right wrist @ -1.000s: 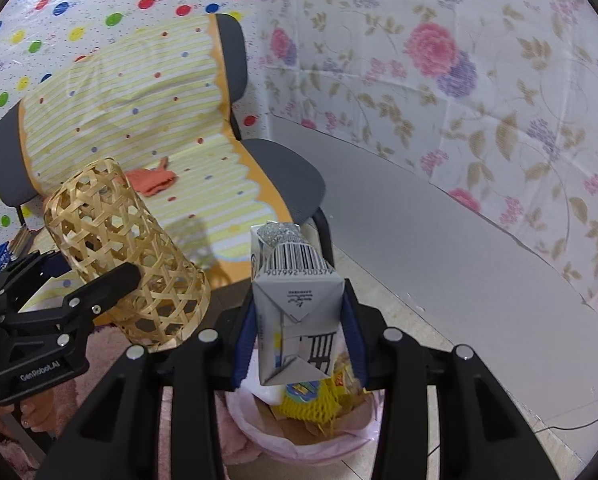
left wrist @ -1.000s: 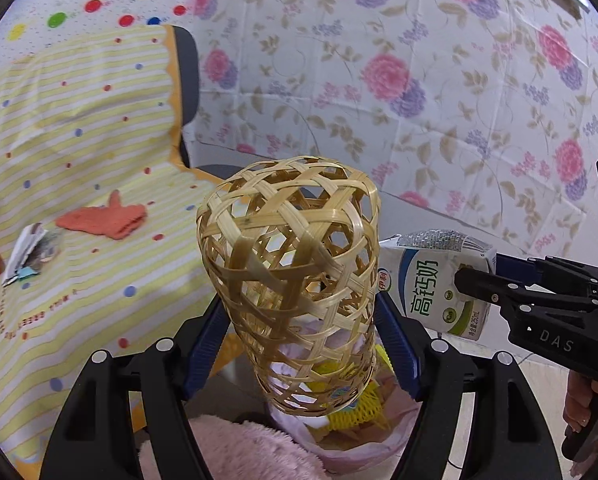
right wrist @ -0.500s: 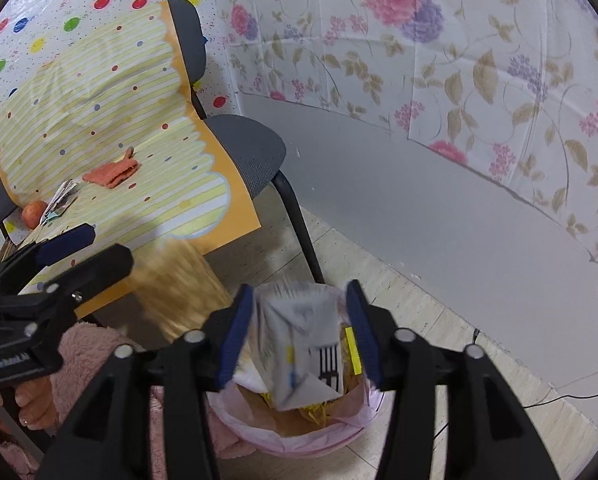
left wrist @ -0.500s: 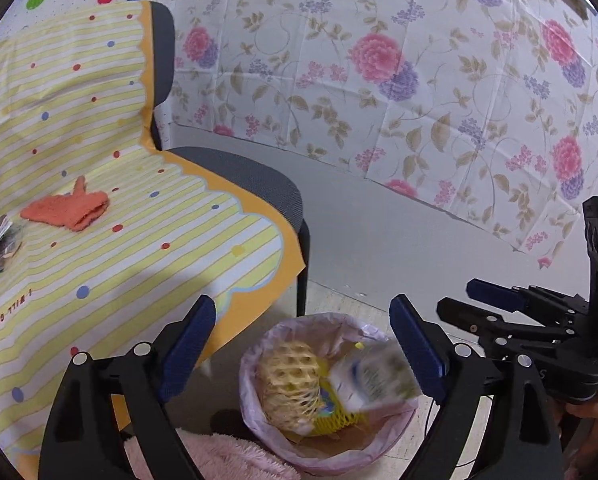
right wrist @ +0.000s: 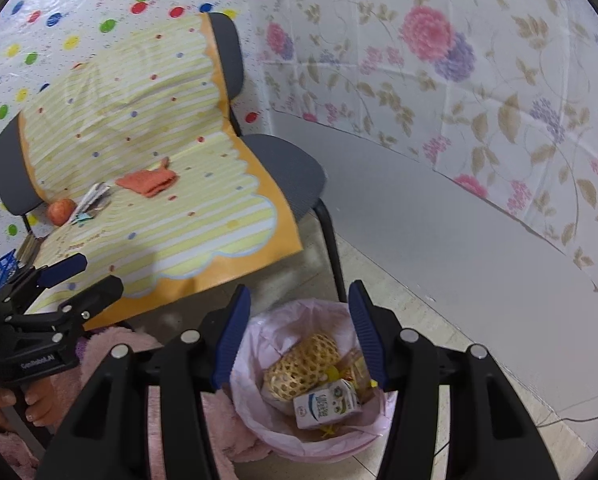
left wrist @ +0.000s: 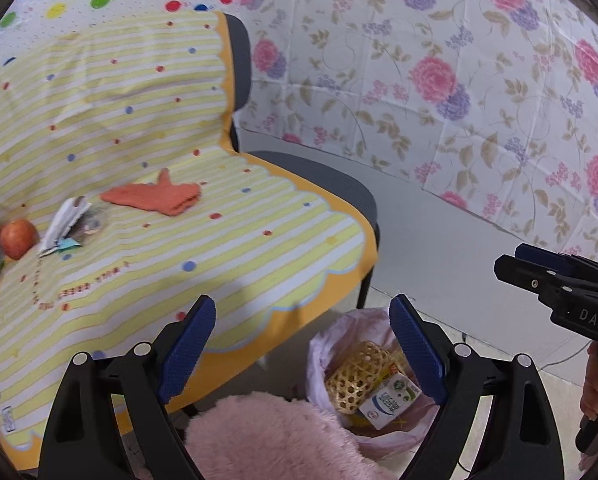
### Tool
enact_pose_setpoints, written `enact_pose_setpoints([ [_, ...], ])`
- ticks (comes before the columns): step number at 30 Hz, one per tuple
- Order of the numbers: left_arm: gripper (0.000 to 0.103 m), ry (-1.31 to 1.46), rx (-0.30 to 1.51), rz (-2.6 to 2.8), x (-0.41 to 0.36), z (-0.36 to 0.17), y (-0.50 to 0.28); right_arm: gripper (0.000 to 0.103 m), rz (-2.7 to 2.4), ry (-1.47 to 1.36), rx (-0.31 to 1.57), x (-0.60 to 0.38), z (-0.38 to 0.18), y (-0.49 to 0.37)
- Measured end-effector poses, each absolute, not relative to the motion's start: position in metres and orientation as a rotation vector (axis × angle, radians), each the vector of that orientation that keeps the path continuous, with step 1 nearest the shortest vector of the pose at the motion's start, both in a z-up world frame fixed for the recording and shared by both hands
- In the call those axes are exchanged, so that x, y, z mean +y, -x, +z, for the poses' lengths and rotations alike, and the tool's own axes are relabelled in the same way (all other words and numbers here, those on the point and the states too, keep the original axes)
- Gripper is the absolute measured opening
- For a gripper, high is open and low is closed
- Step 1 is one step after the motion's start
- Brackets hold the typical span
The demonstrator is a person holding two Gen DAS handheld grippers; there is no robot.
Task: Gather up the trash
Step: 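Return to the chair and grasp the white folded paper with the left gripper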
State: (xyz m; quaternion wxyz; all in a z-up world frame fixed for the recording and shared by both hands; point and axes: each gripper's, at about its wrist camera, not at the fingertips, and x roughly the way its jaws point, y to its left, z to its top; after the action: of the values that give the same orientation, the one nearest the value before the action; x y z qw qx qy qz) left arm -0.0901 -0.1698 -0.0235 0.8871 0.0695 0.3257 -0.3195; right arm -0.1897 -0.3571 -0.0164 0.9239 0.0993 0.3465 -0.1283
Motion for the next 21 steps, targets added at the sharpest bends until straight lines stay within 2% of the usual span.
enact_pose_setpoints([
  [9, 0.088, -0.092, 0.658, -0.513, -0.109, 0.0, 0.08, 0.051, -0.135, -0.159, 0.677, -0.315, 0.006, 0.153],
  [21, 0.088, 0.001, 0.666, -0.277, -0.024, 0.003, 0.047, 0.051, 0.026, -0.04, 0.711, -0.251, 0.007, 0.084],
])
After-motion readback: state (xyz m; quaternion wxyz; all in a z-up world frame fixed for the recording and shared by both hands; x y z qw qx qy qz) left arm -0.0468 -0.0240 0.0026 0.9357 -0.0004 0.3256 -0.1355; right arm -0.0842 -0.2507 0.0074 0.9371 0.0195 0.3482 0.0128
